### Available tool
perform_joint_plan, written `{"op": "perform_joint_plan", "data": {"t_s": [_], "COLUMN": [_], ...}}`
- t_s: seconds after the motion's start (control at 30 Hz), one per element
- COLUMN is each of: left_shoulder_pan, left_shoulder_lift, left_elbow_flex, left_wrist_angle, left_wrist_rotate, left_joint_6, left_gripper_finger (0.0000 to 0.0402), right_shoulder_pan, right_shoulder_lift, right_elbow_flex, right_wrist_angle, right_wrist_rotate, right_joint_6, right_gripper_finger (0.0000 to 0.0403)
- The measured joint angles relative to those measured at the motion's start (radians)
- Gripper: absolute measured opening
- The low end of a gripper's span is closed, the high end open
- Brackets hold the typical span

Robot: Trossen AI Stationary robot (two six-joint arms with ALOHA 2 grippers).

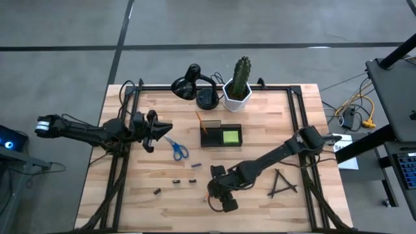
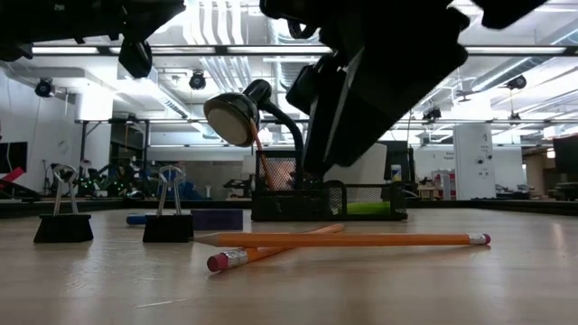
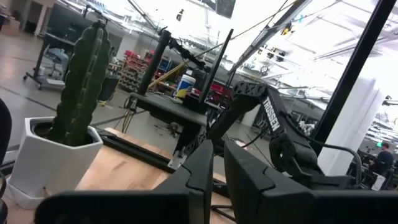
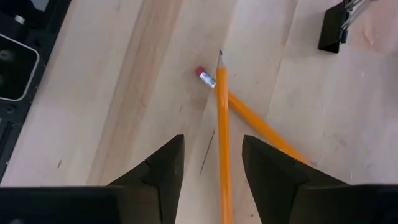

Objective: Pick and place office supplies into organizer
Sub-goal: Put the yellow pencil into the desk organizer

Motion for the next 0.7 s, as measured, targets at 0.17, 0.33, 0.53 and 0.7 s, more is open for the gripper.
{"op": "perform_joint_plan", "data": {"t_s": [0.17, 0.33, 0.53, 0.7], "left_shoulder_pan": [0.000, 0.000, 0.000, -0.001], "left_shoulder_lift": [0.002, 0.000, 0.002, 0.003], "left_elbow_flex": [0.000, -0.001, -0.001, -0.001], "left_wrist_angle": [0.000, 0.000, -0.001, -0.001], "left_wrist_rotate": [0.000, 0.000, 0.000, 0.000], "left_joint_6": [0.000, -0.001, -0.001, -0.002], "left_gripper_finger": [0.0024, 0.0024, 0.0024, 0.0024], "right_shoulder_pan": [0.000, 0.002, 0.002, 0.002], "right_shoulder_lift": [0.028, 0.059, 0.084, 0.097], "right_elbow_flex": [0.000, 0.000, 0.000, 0.000], "right_wrist_angle": [0.004, 0.023, 0.024, 0.026], "right_wrist_rotate": [0.001, 0.005, 0.026, 0.028], "right_joint_6": [-0.002, 0.005, 0.041, 0.045], "right_gripper_finger": [0.0143, 0.0145, 0.0144, 0.0136]}}
